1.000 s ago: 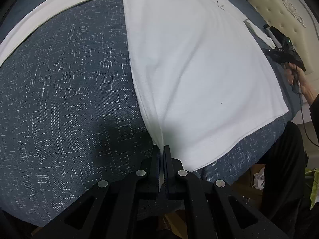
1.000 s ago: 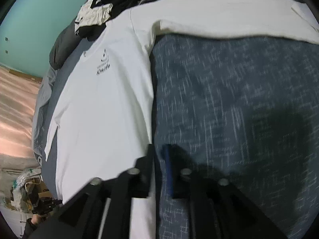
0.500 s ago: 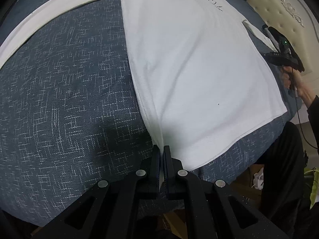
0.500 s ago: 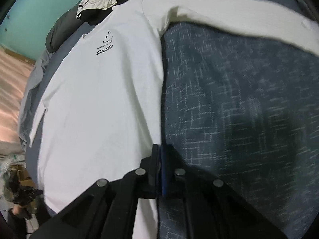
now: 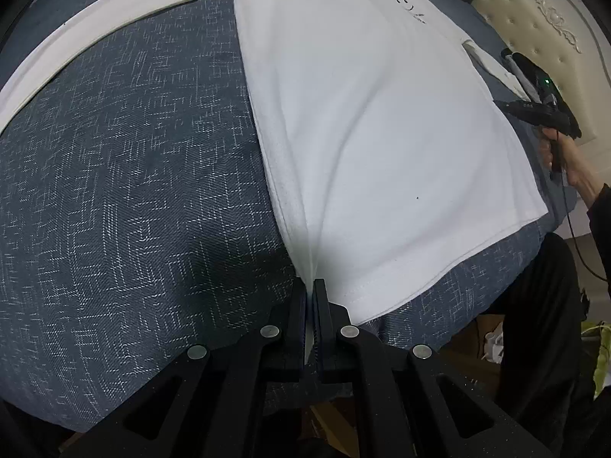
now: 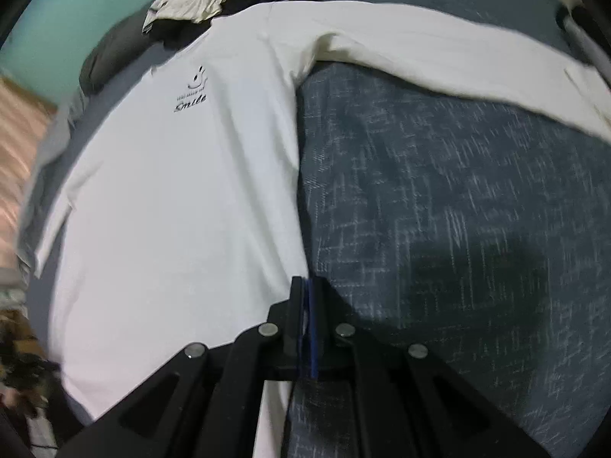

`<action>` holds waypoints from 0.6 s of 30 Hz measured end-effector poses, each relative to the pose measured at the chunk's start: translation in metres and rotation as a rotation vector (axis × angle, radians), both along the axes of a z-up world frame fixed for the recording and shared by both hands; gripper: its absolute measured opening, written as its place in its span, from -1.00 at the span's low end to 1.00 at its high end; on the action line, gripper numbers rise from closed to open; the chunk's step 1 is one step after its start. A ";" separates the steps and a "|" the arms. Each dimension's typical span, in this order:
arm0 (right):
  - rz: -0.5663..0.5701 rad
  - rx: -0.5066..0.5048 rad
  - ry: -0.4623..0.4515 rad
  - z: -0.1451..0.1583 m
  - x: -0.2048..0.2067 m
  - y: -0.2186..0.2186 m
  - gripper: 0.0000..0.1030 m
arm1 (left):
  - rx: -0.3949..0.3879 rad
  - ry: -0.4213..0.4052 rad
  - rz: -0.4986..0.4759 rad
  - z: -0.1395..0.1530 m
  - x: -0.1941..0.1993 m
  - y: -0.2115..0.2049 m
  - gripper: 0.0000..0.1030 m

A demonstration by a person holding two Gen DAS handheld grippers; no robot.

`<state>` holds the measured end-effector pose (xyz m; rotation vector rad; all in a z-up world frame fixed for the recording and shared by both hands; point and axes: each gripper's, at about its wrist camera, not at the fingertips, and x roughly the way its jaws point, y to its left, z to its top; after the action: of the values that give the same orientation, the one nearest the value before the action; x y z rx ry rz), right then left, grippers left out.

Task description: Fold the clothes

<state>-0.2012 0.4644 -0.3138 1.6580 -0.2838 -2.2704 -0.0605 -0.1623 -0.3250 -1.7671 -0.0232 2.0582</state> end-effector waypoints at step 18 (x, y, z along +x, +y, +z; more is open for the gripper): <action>0.035 -0.051 -0.074 -0.004 0.053 0.034 -0.99 | 0.015 0.016 -0.015 -0.003 -0.002 0.000 -0.92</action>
<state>-0.1484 0.4982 -0.3178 1.7100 -0.3243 -2.1616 -0.0622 -0.1624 -0.3278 -1.7364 -0.0201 2.0568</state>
